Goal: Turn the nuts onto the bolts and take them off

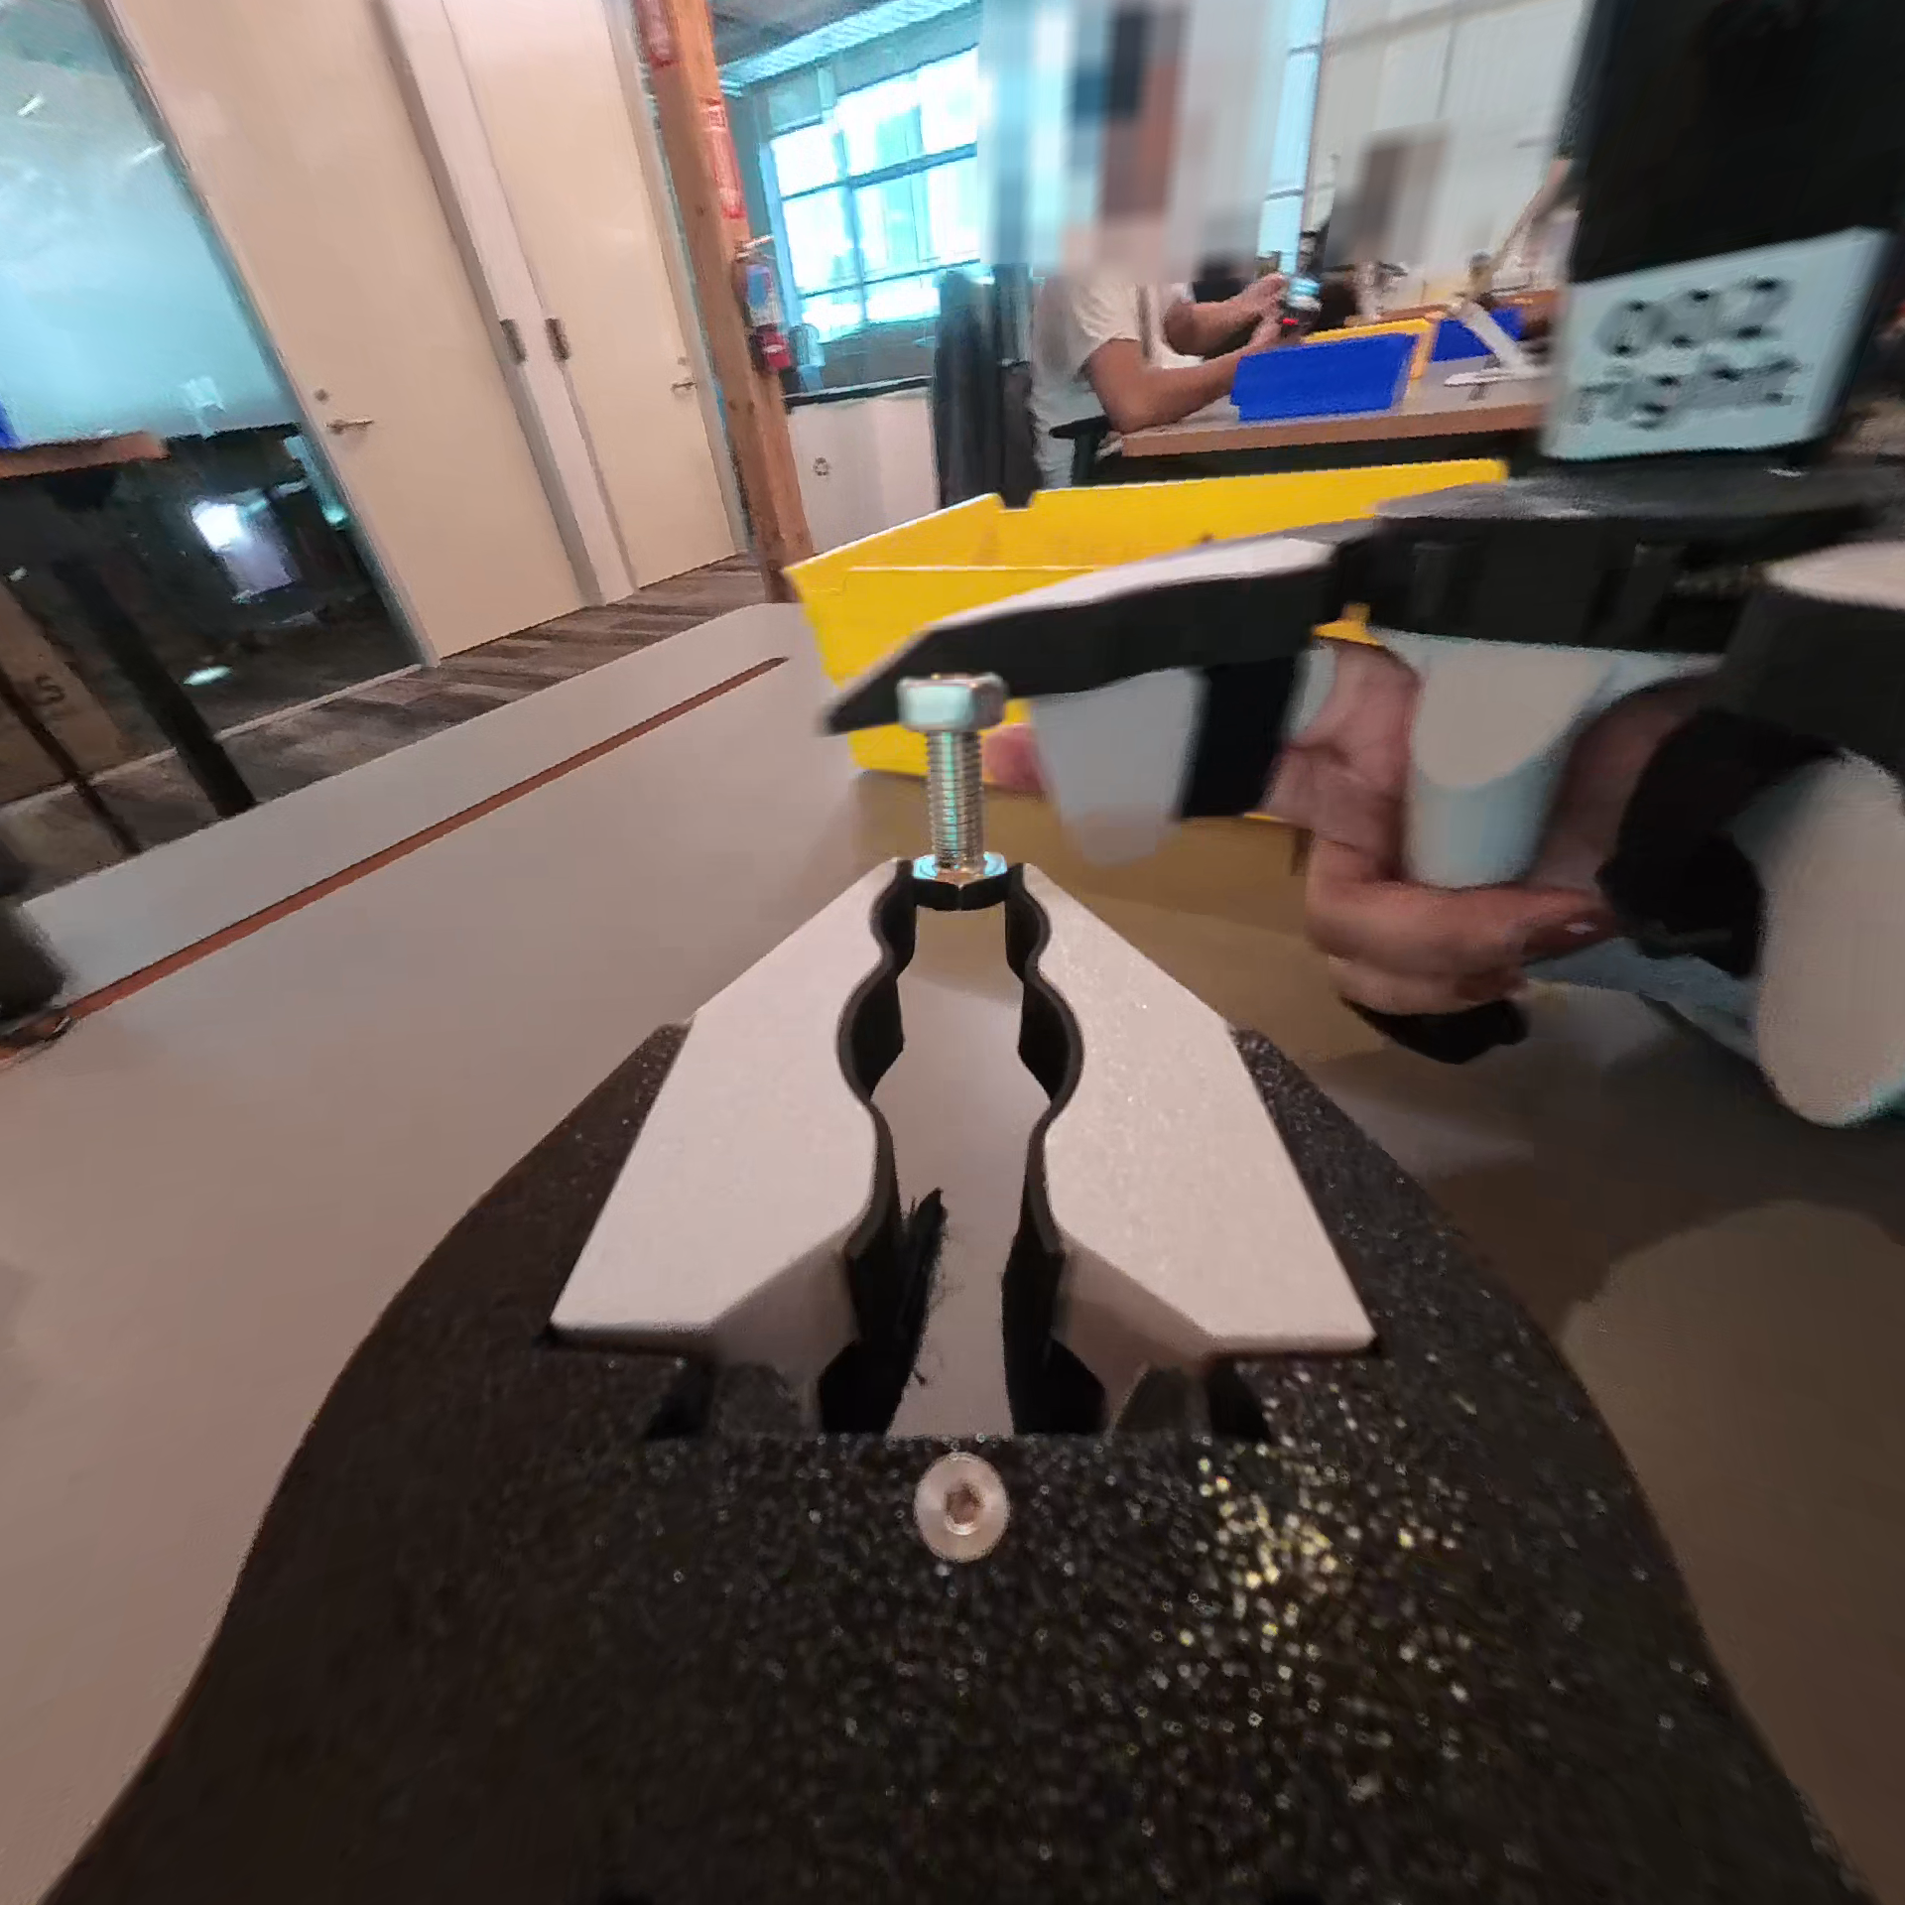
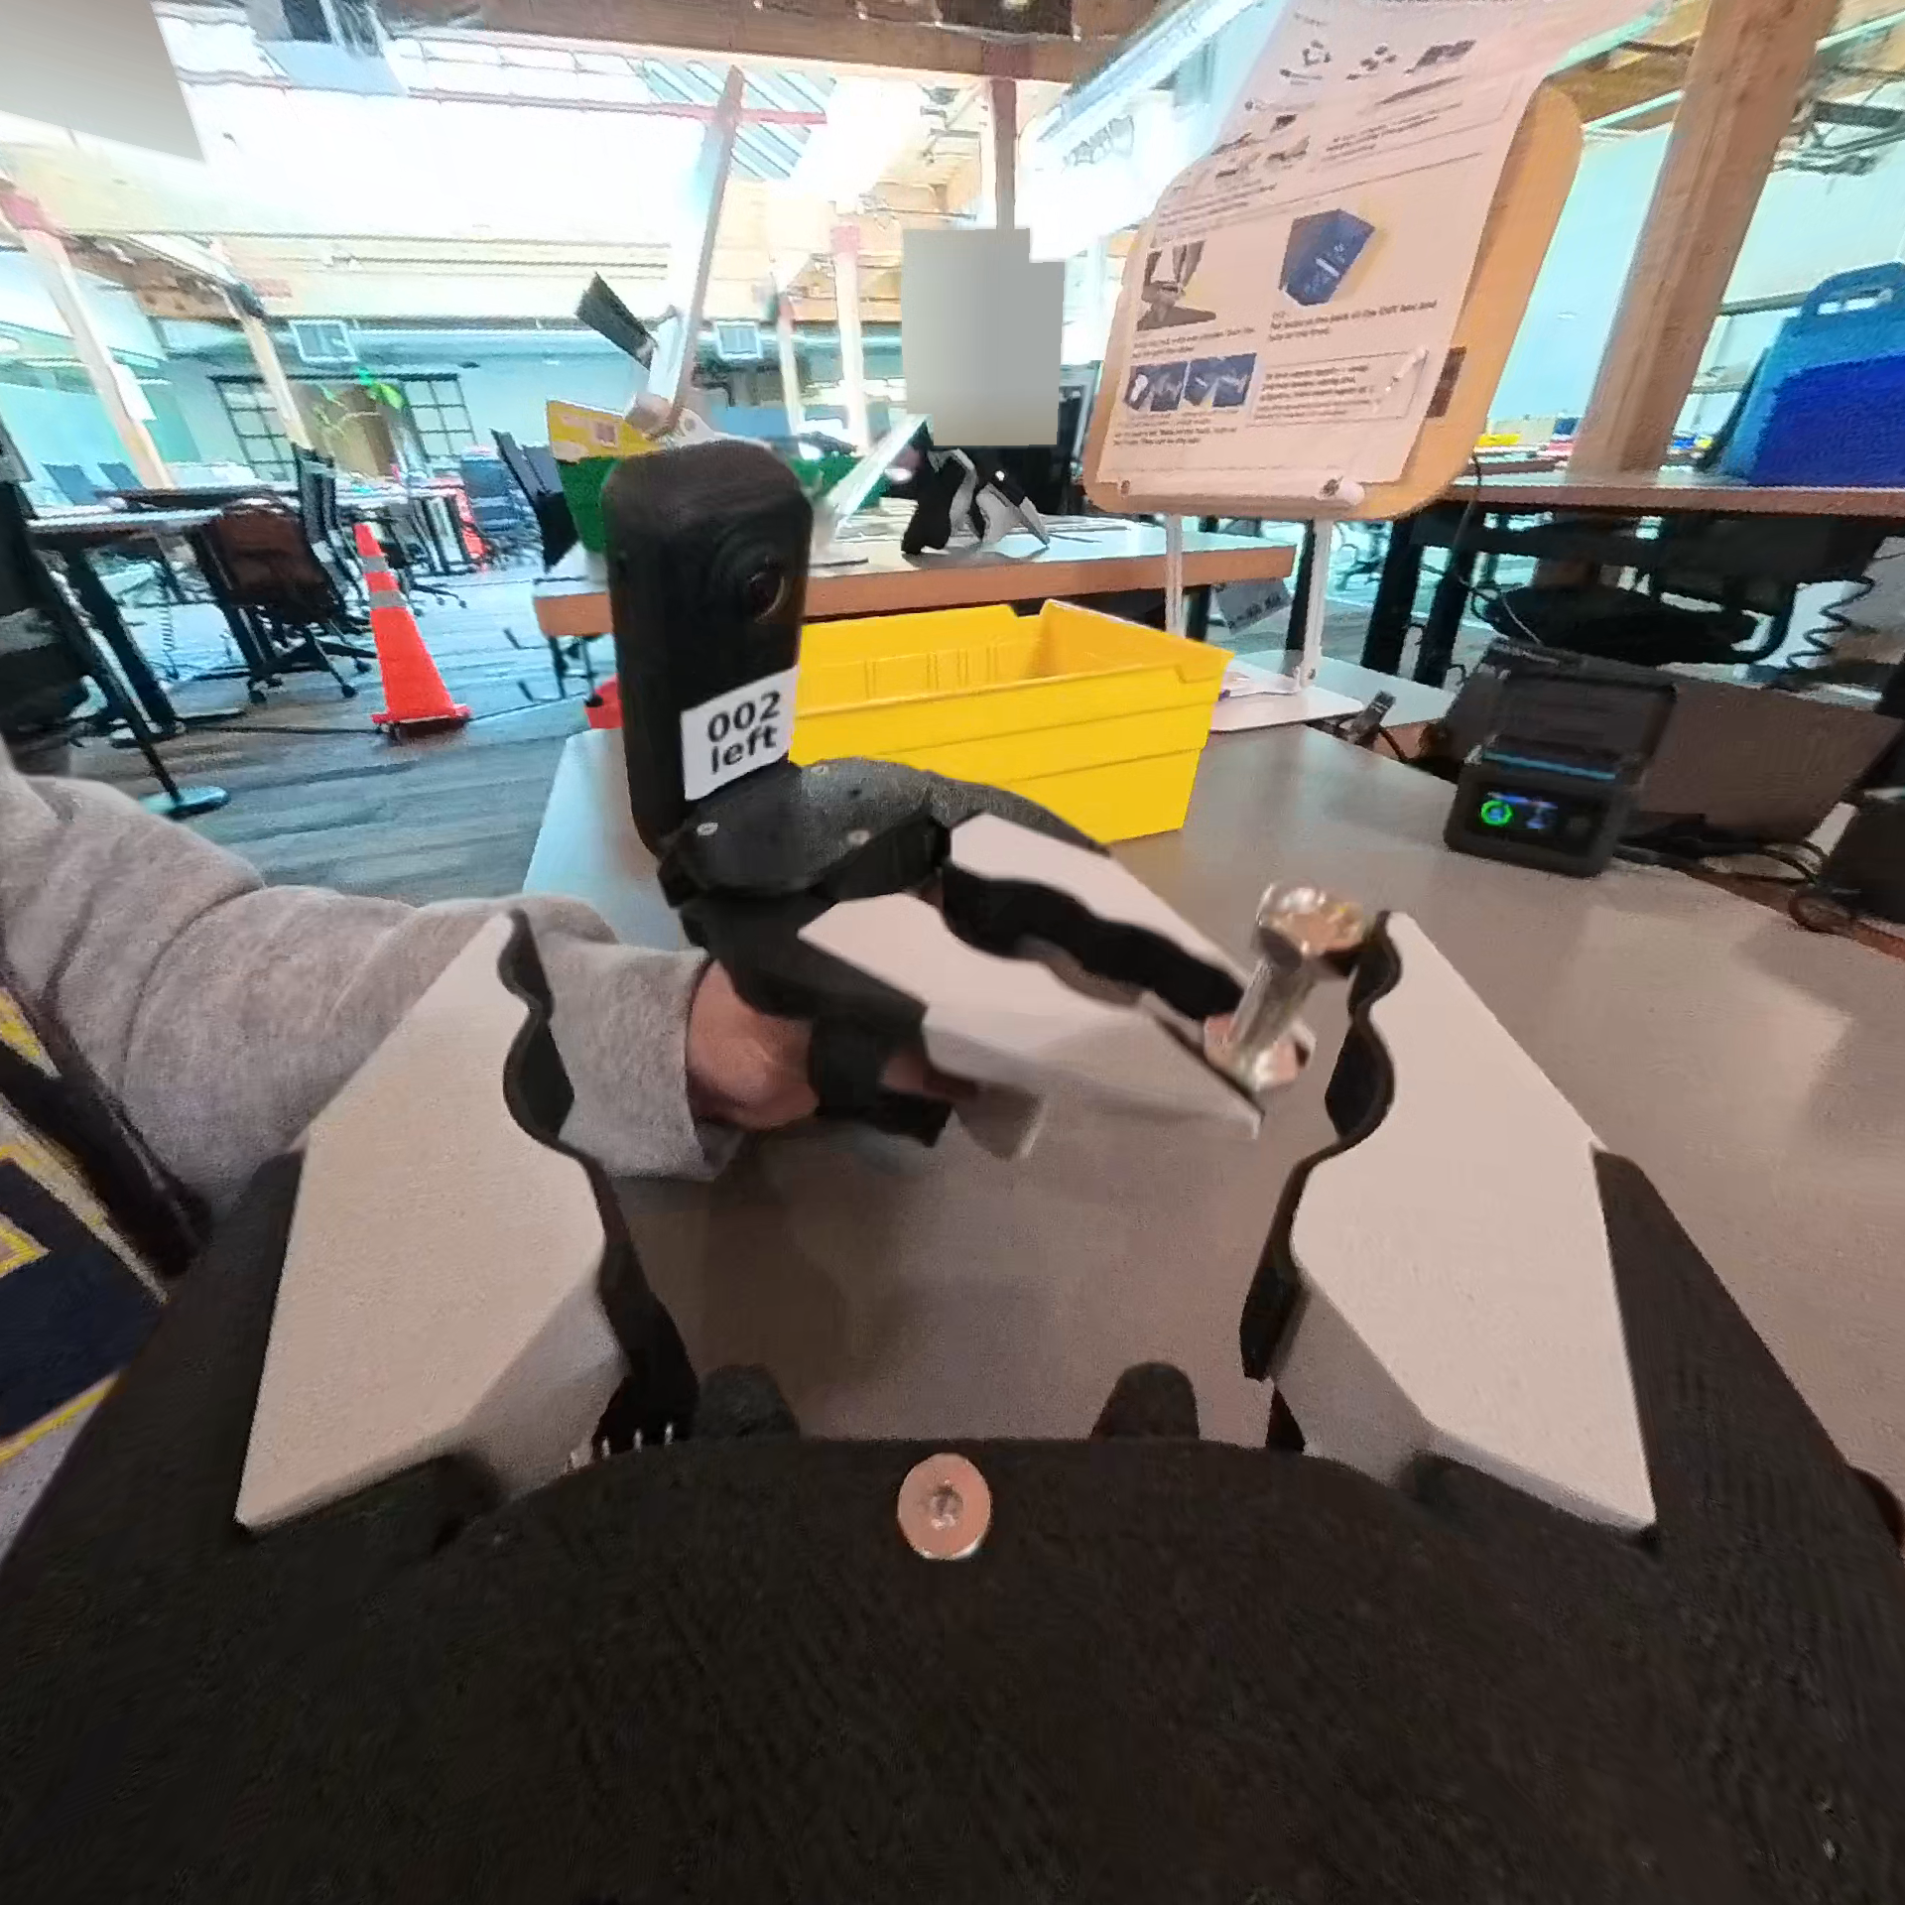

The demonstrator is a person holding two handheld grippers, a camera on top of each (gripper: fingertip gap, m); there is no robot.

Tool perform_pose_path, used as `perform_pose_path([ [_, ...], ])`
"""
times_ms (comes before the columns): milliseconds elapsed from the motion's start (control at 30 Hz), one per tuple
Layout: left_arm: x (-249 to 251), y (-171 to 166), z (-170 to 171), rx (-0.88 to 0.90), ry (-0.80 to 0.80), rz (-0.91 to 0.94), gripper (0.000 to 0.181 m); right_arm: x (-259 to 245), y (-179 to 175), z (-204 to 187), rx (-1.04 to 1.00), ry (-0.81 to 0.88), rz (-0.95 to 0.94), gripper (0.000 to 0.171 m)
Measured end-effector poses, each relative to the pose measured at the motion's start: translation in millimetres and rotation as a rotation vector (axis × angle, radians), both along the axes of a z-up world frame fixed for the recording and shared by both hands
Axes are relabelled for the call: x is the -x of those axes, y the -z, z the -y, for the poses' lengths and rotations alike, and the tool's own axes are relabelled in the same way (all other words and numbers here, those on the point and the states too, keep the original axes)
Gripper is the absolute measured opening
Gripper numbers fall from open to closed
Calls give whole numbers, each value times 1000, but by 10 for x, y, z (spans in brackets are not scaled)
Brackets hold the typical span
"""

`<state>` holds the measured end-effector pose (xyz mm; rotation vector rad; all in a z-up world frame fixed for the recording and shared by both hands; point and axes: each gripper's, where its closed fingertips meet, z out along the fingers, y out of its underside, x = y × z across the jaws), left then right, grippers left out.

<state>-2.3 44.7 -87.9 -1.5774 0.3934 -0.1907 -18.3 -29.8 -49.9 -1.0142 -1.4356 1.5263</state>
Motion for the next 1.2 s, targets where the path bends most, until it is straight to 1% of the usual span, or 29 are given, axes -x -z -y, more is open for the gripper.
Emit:
perform_pose_path([
  [67,-198,75,31,14,83,-90,15,71,-64,-4,10,-40,-14,152],
  [100,-223,137,25,32,85,-134,16,94,-94,-58,19,-33,-17,152],
  [133,-204,148,22,29,74,-140,16,94,-122,-132,27,-9,-22,151],
  [200,-107,39,40,-5,52,-58,15,37,-131,-267,41,49,-30,141],
  [267,37,-25,48,-30,6,-2,15,-15,-75,-357,49,116,-19,124],
  [300,75,-47,51,-40,-8,12,15,-32,-50,-403,49,159,-14,108],
  [433,34,-70,56,-59,-4,-9,15,-50,-22,-526,41,270,-9,69],
  [500,-3,-59,64,-59,5,-30,15,-69,-84,-527,57,263,-37,49],
  [567,-21,-56,78,-57,16,-33,15,-59,-87,-517,68,241,-23,29],
  [633,-49,-75,116,-61,51,-29,15,-75,-96,-518,44,219,-17,18],
  [700,-114,-111,189,-55,139,-7,15,-118,-127,-453,25,130,-2,18],
  [800,-309,-201,405,-5,405,135,15,-276,-209,-246,-16,-65,-19,17],
  [867,-445,-265,604,69,638,292,15,-404,-261,-79,-33,-203,-48,17],
  [933,-527,-395,859,150,909,508,16,-565,-338,101,-23,-358,-95,17],
  [967,-528,-463,924,163,991,597,15,-616,-379,159,-11,-405,-116,17],
  [1000,-555,-461,953,173,1025,615,15,-633,-393,194,-9,-433,-120,17],
  [1067,-593,-453,992,175,1046,605,15,-655,-395,240,-13,-473,-128,17],
  [1133,-568,-455,1009,188,1056,623,15,-650,-394,254,-20,-472,-138,17],
  [1200,-574,-466,1064,220,1110,666,14,-660,-407,313,-31,-484,-158,17],
])
